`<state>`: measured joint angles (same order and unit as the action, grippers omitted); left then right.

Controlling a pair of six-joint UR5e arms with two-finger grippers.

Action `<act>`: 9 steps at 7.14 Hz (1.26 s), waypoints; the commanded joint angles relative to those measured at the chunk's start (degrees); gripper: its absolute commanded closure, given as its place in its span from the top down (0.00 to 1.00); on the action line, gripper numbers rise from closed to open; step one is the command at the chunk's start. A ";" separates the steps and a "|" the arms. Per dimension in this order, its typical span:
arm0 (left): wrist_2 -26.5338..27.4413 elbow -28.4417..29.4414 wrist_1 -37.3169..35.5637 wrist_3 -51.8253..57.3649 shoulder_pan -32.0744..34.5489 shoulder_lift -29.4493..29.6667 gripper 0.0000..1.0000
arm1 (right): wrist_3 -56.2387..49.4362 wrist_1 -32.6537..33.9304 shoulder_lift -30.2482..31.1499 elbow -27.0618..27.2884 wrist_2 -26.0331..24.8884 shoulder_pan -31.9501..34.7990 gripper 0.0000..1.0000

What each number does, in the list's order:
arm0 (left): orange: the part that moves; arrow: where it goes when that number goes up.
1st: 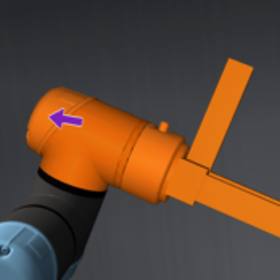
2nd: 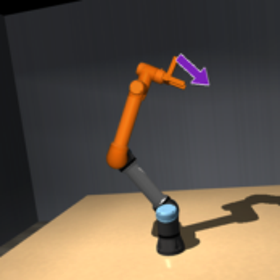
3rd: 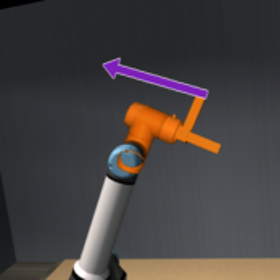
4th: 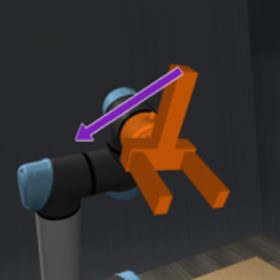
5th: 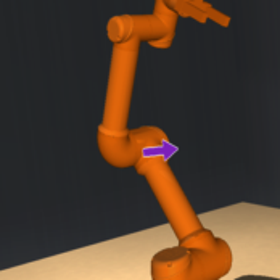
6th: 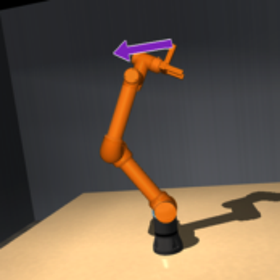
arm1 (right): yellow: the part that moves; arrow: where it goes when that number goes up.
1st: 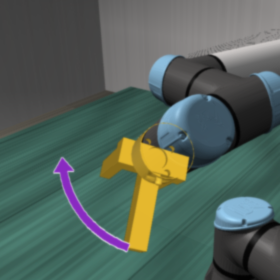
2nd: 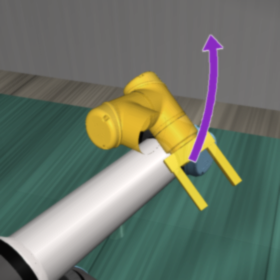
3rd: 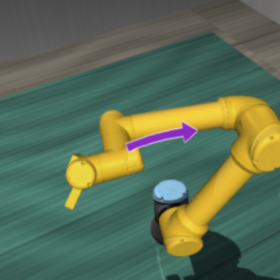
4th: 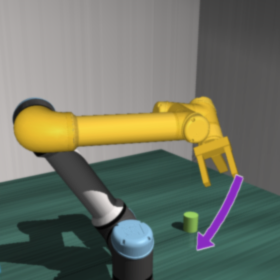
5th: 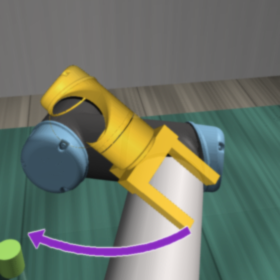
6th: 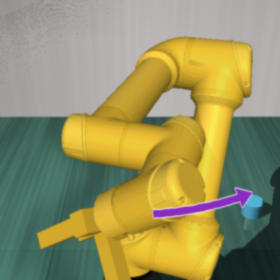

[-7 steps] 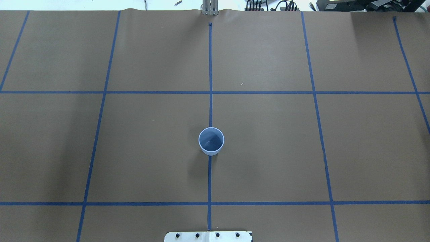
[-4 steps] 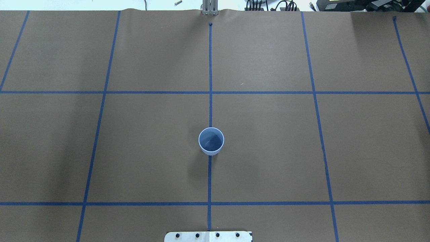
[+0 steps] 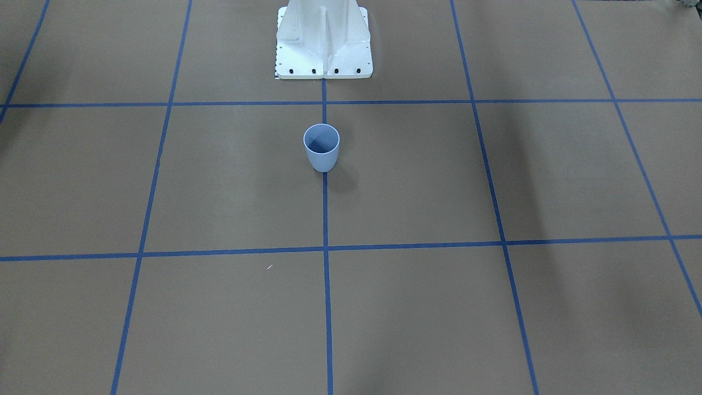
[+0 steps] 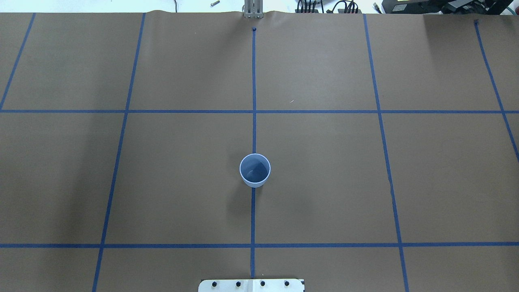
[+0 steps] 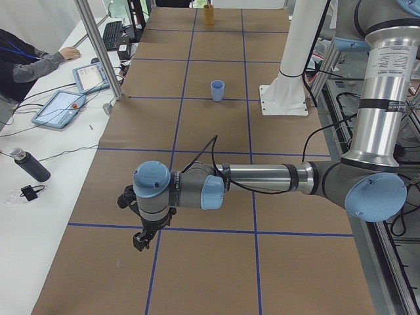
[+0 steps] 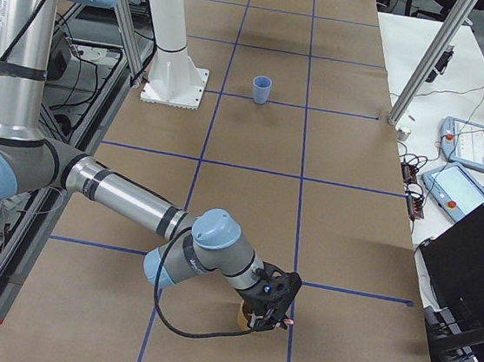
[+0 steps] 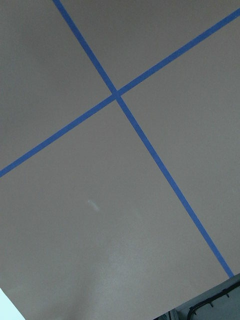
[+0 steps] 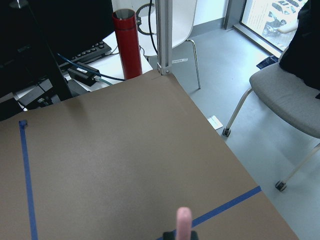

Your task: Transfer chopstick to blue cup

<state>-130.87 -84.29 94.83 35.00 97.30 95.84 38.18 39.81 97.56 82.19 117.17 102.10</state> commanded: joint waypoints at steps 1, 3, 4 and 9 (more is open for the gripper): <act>0.00 -0.17 0.00 0.07 0.00 -0.74 0.99 | -1.35 10.14 0.08 8.46 1.84 4.06 0.00; -3.92 0.00 -0.09 -0.11 0.00 -1.27 0.99 | -6.79 18.78 0.17 16.91 3.16 5.57 0.00; -5.52 0.09 -0.17 -0.28 0.00 -1.27 0.99 | -6.72 19.08 0.00 18.69 4.11 5.05 0.00; -5.62 -3.41 -0.88 -7.93 0.17 -4.86 0.99 | -6.89 11.20 -1.75 29.33 14.82 -14.34 0.00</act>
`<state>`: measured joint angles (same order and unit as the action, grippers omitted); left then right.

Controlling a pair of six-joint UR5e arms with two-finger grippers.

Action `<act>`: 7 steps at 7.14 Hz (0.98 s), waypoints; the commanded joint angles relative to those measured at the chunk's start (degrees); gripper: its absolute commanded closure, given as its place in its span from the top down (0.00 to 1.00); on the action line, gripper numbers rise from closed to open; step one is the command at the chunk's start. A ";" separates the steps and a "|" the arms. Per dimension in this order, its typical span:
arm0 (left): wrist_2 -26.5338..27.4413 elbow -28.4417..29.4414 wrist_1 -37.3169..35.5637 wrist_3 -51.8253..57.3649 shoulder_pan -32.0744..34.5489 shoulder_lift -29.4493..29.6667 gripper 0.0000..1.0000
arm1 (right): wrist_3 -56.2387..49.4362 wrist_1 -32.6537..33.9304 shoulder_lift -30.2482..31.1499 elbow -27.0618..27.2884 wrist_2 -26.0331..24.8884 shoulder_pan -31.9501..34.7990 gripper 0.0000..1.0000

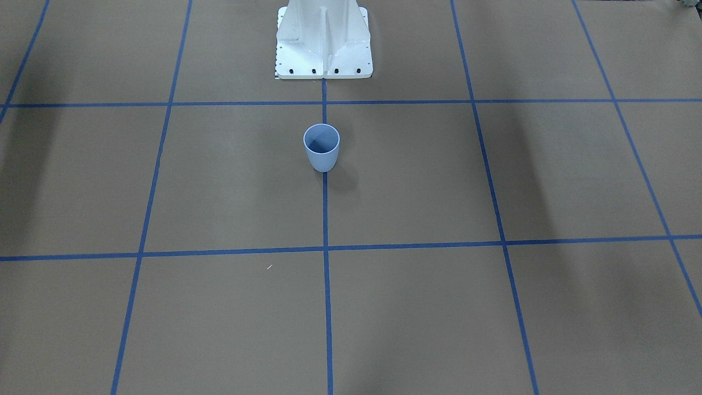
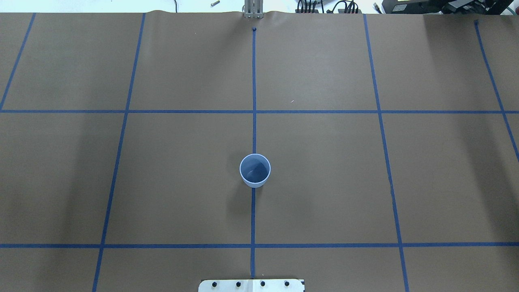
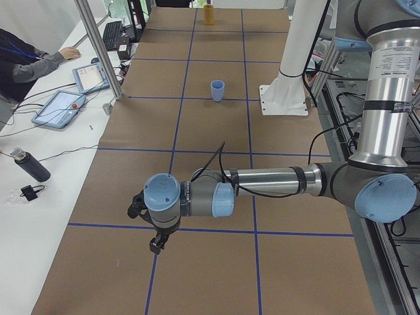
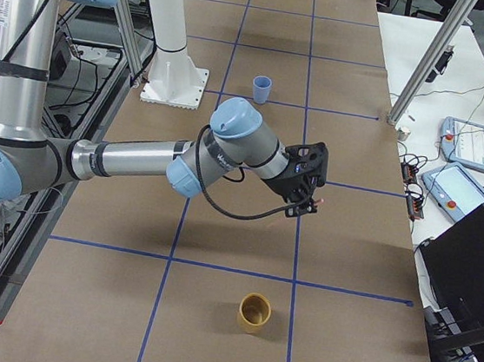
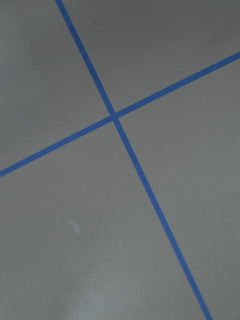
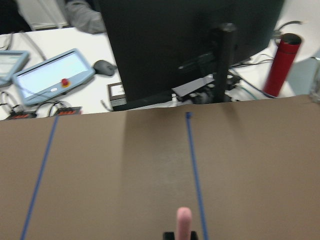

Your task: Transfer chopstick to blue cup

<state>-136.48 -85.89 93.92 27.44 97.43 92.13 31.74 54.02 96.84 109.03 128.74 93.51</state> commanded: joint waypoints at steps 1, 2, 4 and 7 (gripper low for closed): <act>-0.02 -2.69 -0.06 -0.37 0.04 -1.95 0.99 | -0.02 -8.17 -2.52 3.72 4.75 -10.75 0.00; -0.02 -2.96 -0.06 -0.28 0.04 -2.31 0.99 | 0.07 -13.44 -4.10 4.60 4.85 -15.85 0.00; -0.02 -2.97 -0.23 -0.37 -0.05 -2.57 0.99 | 0.77 -17.01 -10.68 5.92 3.11 -24.57 0.00; -0.11 -2.44 -0.41 -0.45 -0.14 -2.57 0.99 | 0.78 2.12 -27.07 8.90 -9.09 -37.05 0.00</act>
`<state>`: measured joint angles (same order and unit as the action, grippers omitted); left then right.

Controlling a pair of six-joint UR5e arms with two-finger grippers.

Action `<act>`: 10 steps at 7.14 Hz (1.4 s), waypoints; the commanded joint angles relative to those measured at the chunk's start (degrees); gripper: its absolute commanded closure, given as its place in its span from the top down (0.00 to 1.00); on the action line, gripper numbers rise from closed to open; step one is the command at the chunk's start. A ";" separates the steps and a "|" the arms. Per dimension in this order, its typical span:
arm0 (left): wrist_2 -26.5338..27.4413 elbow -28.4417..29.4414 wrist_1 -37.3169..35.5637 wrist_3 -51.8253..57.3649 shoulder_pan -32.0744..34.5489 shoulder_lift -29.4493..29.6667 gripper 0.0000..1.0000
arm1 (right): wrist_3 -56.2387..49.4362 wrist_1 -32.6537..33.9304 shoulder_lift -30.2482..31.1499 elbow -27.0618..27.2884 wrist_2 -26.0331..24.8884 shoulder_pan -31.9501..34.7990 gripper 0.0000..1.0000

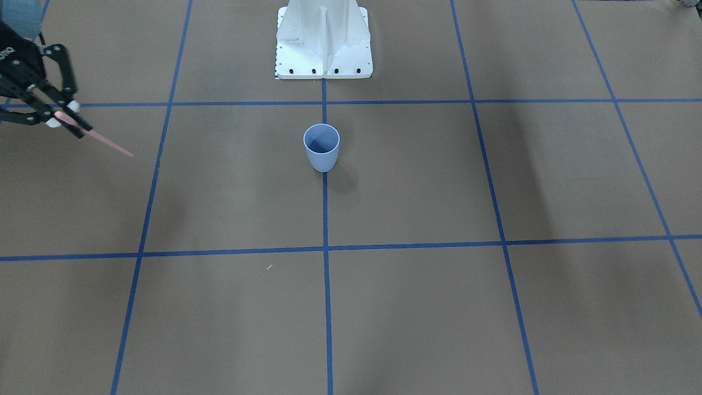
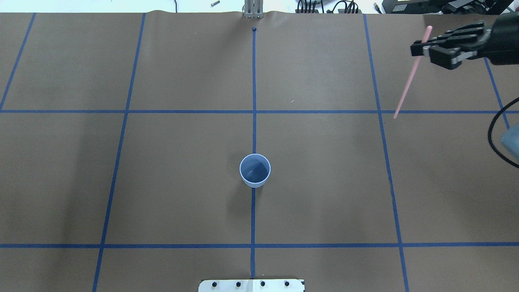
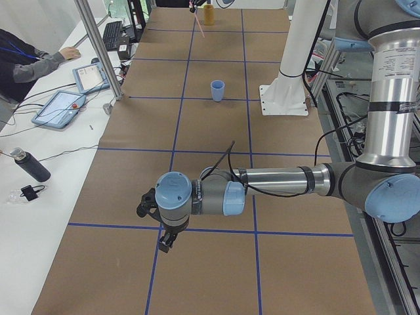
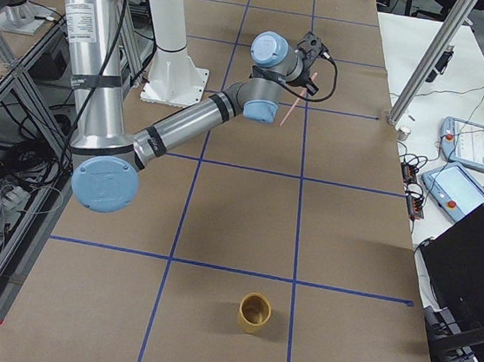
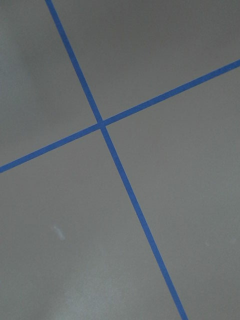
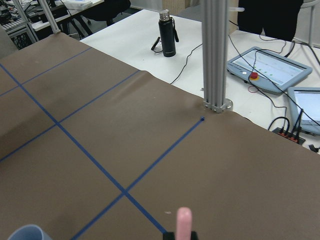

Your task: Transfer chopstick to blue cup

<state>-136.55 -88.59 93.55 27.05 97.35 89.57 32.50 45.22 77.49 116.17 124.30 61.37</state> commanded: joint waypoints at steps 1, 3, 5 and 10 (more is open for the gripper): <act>0.06 0.44 -0.12 -0.07 0.03 -0.01 0.99 | 0.02 20.60 -12.93 4.56 -13.21 -12.08 0.00; 0.06 0.44 0.06 -2.42 -0.06 -0.18 0.99 | 0.20 33.52 -22.15 4.68 -29.73 -25.45 0.00; -0.03 0.18 0.67 -3.40 -0.06 -0.80 0.99 | 3.43 47.65 -32.37 1.19 -40.76 -34.36 0.00; -0.03 -0.35 0.85 -3.85 -0.06 -0.80 0.99 | 7.76 47.32 -37.07 -8.06 -45.73 -39.49 0.00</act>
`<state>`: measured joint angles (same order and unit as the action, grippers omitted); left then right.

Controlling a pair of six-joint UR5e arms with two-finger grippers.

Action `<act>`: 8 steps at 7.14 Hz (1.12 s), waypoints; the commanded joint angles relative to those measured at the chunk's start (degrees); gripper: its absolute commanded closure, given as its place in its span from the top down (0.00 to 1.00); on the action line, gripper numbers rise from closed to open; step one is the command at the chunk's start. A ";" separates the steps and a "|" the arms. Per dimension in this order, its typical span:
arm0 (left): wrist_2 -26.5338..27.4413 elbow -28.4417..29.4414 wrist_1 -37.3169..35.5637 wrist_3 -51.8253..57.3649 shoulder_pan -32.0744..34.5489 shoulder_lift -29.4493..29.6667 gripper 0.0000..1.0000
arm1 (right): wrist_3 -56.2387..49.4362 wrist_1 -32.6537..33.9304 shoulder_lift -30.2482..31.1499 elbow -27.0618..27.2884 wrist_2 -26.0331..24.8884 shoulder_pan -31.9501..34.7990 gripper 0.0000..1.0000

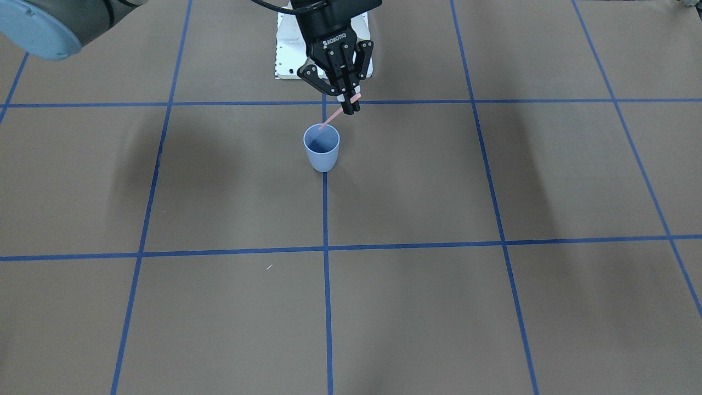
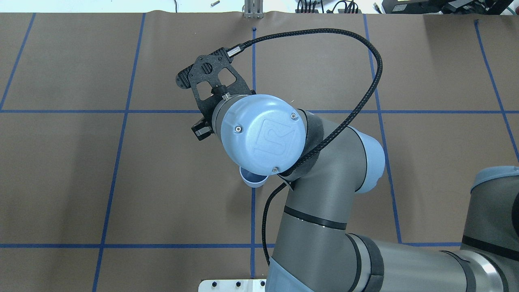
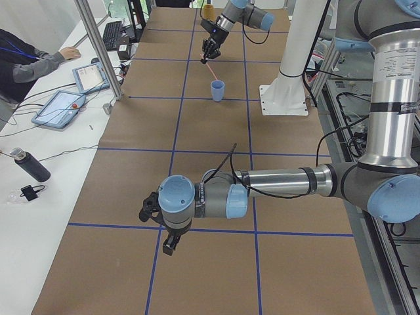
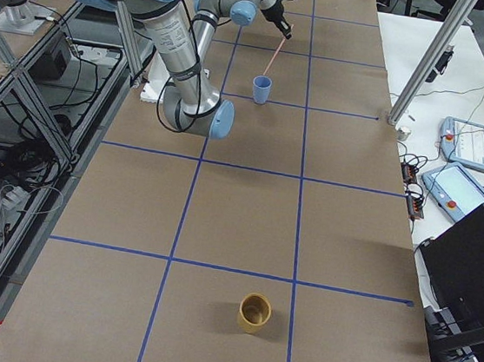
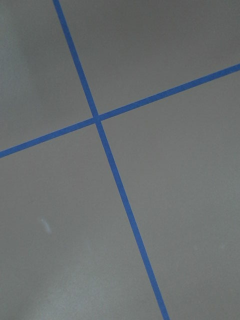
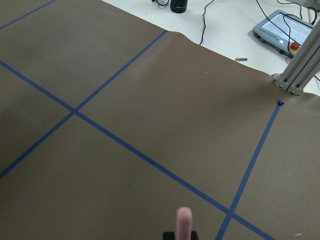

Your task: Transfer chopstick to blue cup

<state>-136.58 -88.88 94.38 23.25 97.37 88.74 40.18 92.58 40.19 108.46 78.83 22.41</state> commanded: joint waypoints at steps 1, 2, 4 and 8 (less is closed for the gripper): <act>0.00 -0.15 0.01 -0.05 0.01 0.03 0.99 | 0.07 -0.03 0.85 -0.44 -0.25 -0.96 0.00; 0.00 -0.16 0.01 -0.05 -0.07 0.12 0.99 | 0.16 -0.12 1.20 -0.88 -0.25 -1.40 0.00; 0.00 -0.16 0.01 -0.05 -0.07 0.12 0.99 | 0.16 -3.25 1.38 -3.68 -0.25 -1.49 0.21; 0.00 -0.07 0.01 0.04 -0.07 0.12 0.99 | -0.54 -4.69 1.74 -2.74 0.36 -0.97 0.68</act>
<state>-136.58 -88.98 94.40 23.22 97.30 88.86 39.89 87.84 41.97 104.58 78.82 20.90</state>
